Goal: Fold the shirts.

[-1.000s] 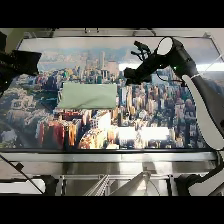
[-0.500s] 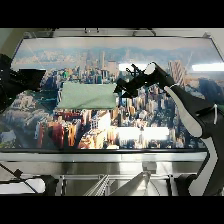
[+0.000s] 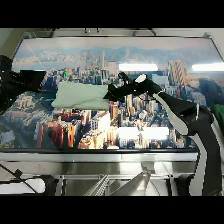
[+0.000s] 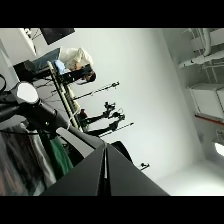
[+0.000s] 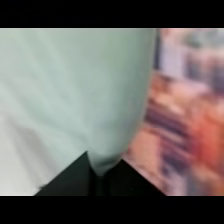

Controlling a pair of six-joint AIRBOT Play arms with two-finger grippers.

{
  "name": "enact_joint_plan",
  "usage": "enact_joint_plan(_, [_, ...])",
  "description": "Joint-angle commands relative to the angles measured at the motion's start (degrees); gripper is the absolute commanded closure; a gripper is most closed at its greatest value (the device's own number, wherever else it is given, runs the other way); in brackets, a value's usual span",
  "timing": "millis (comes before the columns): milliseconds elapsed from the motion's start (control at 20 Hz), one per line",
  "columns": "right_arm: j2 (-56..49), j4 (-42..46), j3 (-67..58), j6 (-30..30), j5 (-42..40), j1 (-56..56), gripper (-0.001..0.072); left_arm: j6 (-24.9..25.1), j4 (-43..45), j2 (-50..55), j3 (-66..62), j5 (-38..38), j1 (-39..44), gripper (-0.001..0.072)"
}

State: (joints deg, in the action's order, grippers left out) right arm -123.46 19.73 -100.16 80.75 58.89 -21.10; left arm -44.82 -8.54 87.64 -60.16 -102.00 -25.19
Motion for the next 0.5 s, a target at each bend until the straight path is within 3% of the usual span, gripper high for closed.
enact_joint_plan(0, [1.20, -20.92, -0.26, -14.64, 2.23, -0.09, 0.0695, 0.00, -0.04, -0.02, 0.02, -0.68, -0.07, 0.0706])
enact_joint_plan(150, [6.49, -18.18, -0.26, -16.65, 6.32, 3.21, 0.0696, 0.02, -0.02, -0.02, 0.02, -2.25, -0.07, 0.0706])
enact_joint_plan(450, [26.84, 7.63, -0.26, -1.66, 11.65, 24.59, 0.0696, 0.02, -0.02, -0.02, 0.02, -3.85, -0.07, 0.0705])
